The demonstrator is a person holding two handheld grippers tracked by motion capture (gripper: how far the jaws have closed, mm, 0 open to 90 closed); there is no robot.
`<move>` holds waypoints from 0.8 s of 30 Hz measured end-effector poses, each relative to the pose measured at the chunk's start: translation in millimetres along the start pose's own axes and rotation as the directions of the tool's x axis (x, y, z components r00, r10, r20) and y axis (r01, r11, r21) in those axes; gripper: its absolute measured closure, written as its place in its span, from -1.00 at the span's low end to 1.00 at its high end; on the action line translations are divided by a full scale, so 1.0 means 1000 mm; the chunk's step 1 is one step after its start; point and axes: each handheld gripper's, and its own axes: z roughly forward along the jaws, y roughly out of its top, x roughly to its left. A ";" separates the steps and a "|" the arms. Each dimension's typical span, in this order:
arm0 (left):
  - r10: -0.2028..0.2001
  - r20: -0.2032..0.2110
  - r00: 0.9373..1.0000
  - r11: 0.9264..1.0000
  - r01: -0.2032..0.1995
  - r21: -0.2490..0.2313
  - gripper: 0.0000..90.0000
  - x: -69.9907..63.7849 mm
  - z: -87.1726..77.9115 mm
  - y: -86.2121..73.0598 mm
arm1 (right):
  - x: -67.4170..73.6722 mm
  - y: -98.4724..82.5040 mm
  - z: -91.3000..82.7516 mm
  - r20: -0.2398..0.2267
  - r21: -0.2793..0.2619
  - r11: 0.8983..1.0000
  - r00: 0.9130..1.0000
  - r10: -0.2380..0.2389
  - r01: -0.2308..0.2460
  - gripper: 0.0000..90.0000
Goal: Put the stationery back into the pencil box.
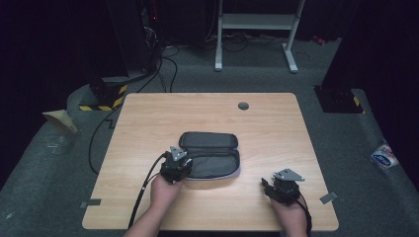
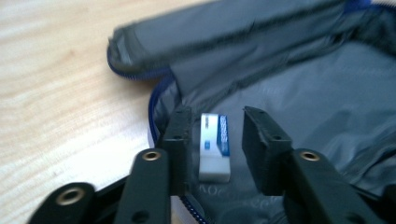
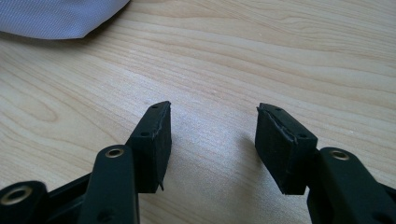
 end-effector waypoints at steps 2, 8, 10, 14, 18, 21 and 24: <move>-0.011 0.019 1.000 0.999 0.012 -0.044 0.34 0.003 -0.007 0.003 | 0.000 0.000 0.000 -0.002 0.000 1.000 1.000 0.000 0.000 0.01; -0.019 0.018 1.000 0.993 0.020 -0.113 0.15 0.020 -0.021 0.005 | 0.000 0.000 0.000 -0.003 0.000 1.000 1.000 -0.001 0.001 0.01; -0.033 0.015 0.999 0.993 0.034 -0.112 0.11 0.032 -0.022 0.002 | 0.000 0.000 0.000 -0.005 0.000 1.000 1.000 0.001 -0.001 0.01; -0.053 0.007 0.999 0.994 0.054 -0.099 0.04 0.052 -0.024 -0.008 | -0.001 0.000 0.000 -0.008 0.002 1.000 1.000 0.006 -0.006 0.01; -0.060 -0.003 0.998 0.996 0.060 -0.070 -0.13 0.080 -0.025 -0.025 | -0.001 0.000 0.000 -0.010 0.003 1.000 1.000 0.010 -0.010 0.00; -0.071 -0.006 0.997 0.996 0.070 -0.058 -0.25 0.091 -0.026 -0.033 | -0.002 0.000 0.000 -0.012 0.004 1.000 1.000 0.015 -0.015 -0.01; -0.075 -0.012 0.997 0.997 0.075 0.003 -0.47 0.112 -0.026 -0.051 | -0.003 0.000 0.001 -0.015 0.006 1.000 1.000 0.022 -0.022 -0.03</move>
